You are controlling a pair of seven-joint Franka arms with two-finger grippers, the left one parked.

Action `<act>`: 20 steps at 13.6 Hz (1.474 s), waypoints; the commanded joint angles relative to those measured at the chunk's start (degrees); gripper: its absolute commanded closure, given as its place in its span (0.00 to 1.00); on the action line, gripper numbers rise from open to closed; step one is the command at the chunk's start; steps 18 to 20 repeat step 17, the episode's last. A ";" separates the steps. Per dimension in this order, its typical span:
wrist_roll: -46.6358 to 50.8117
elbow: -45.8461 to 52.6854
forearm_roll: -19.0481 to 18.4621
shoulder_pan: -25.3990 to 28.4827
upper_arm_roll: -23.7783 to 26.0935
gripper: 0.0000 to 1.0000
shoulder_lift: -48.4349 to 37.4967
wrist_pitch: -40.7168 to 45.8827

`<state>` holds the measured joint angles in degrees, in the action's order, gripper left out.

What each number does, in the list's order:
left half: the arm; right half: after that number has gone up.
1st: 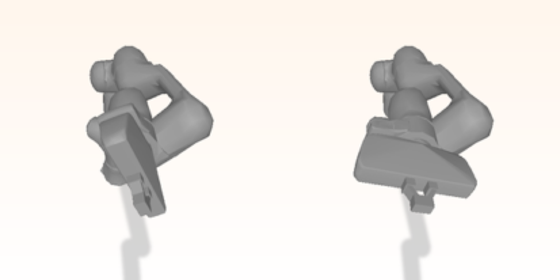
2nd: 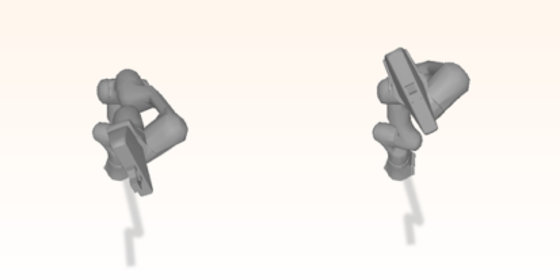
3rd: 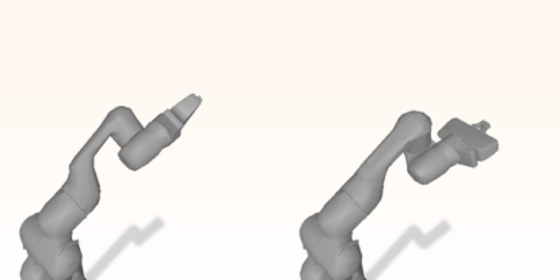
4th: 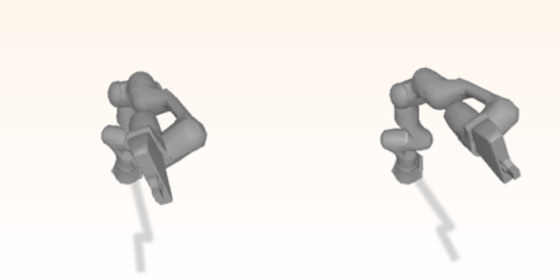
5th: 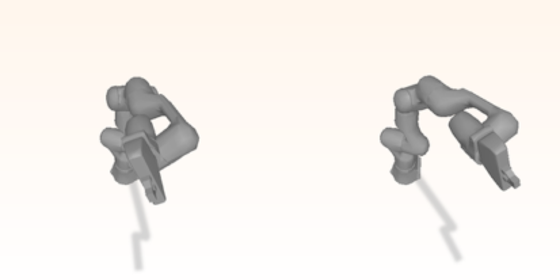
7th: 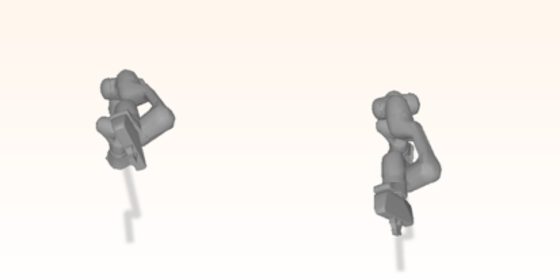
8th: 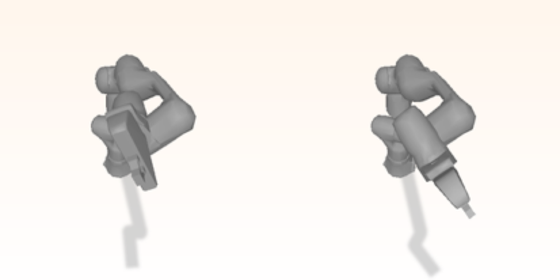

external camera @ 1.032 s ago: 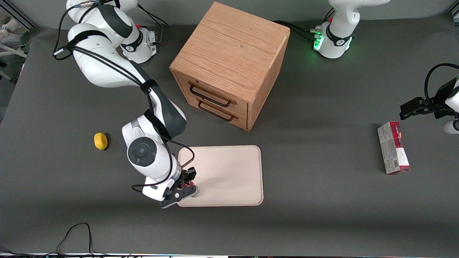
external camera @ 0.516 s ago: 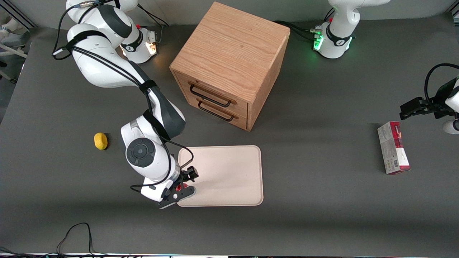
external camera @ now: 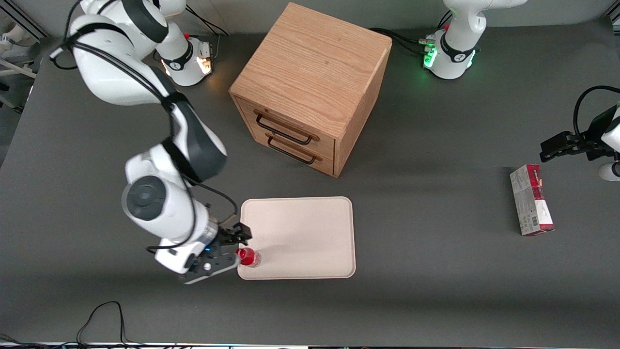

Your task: Place coke bottle on tray

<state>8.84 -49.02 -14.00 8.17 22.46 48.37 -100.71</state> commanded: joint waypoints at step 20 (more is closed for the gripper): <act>-3.48 -46.08 16.73 -0.52 -28.09 0.00 -47.58 5.61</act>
